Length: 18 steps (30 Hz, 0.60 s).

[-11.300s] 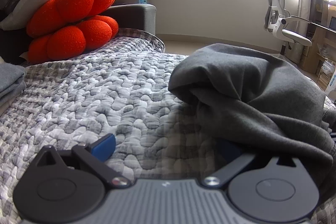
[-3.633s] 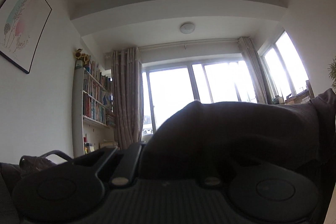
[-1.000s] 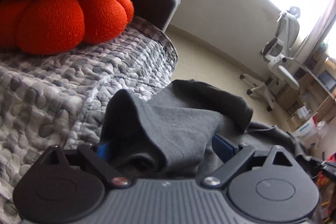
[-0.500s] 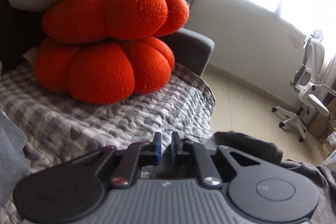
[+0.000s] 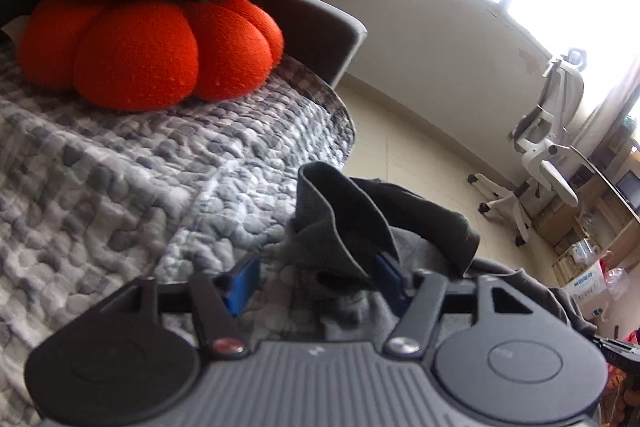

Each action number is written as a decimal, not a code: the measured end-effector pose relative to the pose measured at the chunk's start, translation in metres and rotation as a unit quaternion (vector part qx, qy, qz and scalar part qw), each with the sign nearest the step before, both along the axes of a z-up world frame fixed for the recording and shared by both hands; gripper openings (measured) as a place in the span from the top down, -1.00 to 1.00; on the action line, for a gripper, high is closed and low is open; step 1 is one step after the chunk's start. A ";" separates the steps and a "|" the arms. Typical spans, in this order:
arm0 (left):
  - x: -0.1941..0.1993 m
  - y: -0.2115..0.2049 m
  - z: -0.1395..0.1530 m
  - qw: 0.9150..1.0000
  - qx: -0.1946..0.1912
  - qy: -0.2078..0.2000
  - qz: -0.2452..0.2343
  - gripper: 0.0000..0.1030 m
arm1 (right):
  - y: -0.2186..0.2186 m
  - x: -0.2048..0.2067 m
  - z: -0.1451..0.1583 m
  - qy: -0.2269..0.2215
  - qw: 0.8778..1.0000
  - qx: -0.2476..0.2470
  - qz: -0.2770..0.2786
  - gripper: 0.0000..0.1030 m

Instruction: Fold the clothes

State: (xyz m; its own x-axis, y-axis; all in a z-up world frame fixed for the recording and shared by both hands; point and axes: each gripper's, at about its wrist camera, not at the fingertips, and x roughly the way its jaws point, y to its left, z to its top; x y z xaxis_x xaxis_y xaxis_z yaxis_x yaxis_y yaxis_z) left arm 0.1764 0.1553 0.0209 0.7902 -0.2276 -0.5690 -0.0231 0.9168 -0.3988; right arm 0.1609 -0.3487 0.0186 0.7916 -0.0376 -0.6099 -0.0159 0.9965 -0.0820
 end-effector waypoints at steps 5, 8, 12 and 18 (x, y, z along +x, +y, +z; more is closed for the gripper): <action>-0.009 0.002 0.014 0.997 0.019 -0.071 0.017 0.77 | -0.048 -0.004 -0.002 -0.012 0.991 0.055 -0.118 0.92; -0.012 0.019 0.012 0.996 0.035 -0.063 0.056 0.92 | -0.060 -0.007 -0.016 0.003 0.986 0.038 -0.159 0.99; -0.032 0.034 0.010 0.995 0.042 -0.041 0.075 0.90 | -0.074 -0.027 -0.017 -0.006 0.981 0.102 -0.167 0.84; -0.102 0.037 0.015 0.999 0.017 -0.032 0.029 0.13 | -0.052 -0.085 0.009 -0.012 0.985 0.156 -0.069 0.31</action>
